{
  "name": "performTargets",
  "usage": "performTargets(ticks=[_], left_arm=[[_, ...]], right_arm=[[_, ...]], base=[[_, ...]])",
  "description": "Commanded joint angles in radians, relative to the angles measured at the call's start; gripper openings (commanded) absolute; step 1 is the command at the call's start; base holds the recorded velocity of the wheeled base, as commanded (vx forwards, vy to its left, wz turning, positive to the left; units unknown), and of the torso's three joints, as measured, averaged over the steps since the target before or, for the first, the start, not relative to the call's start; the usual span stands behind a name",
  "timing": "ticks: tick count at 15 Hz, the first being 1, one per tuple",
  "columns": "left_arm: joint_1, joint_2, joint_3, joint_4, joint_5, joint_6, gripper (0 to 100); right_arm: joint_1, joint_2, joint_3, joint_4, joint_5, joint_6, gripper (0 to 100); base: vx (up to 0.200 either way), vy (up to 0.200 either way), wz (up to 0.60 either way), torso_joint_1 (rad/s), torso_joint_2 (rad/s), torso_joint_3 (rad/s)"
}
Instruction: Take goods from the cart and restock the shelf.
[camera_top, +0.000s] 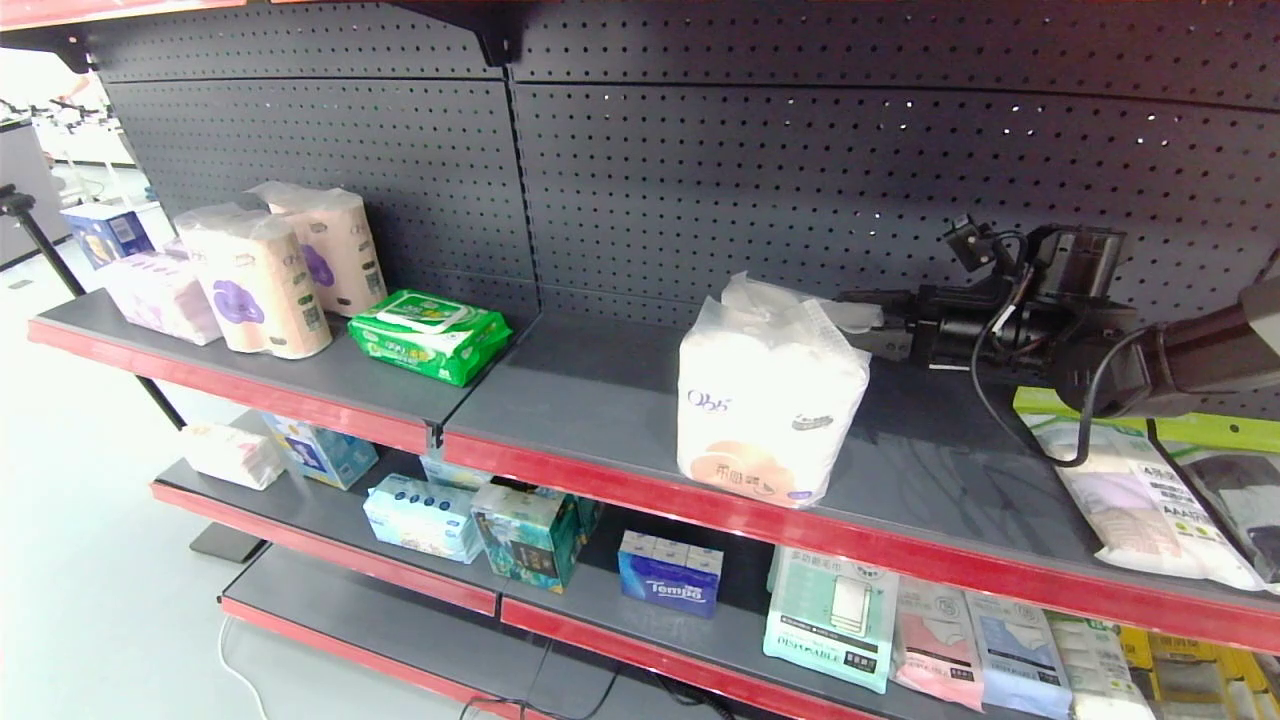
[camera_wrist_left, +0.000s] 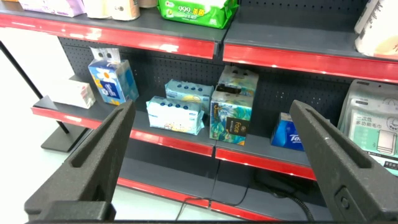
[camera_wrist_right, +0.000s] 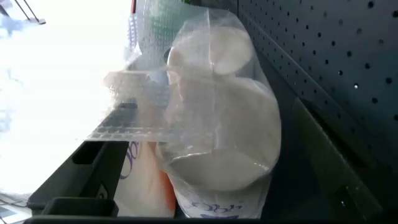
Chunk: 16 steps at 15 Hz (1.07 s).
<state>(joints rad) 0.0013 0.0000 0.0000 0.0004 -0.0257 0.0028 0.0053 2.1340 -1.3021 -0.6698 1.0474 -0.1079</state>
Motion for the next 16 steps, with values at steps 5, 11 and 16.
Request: performTargets(ticks=[5,11,16], left_arm=[[0.0,0.0,0.0,0.0,0.0,0.0,100],[0.0,0.0,0.0,0.001,0.0,0.0,100],[0.0,0.0,0.0,0.0,0.0,0.0,100]], right_arm=[[-0.008,-0.06,0.009,0.004,-0.001,0.031,100],[-0.038,-0.115,0.049,0.022,-0.001,0.036,100],[-0.068,-0.175,0.121,0.024,-0.01,0.045,100]], base=[[0.0,0.0,0.0,0.0,0.0,0.0],[0.0,0.0,0.0,0.0,0.0,0.0],[0.0,0.0,0.0,0.0,0.0,0.0]])
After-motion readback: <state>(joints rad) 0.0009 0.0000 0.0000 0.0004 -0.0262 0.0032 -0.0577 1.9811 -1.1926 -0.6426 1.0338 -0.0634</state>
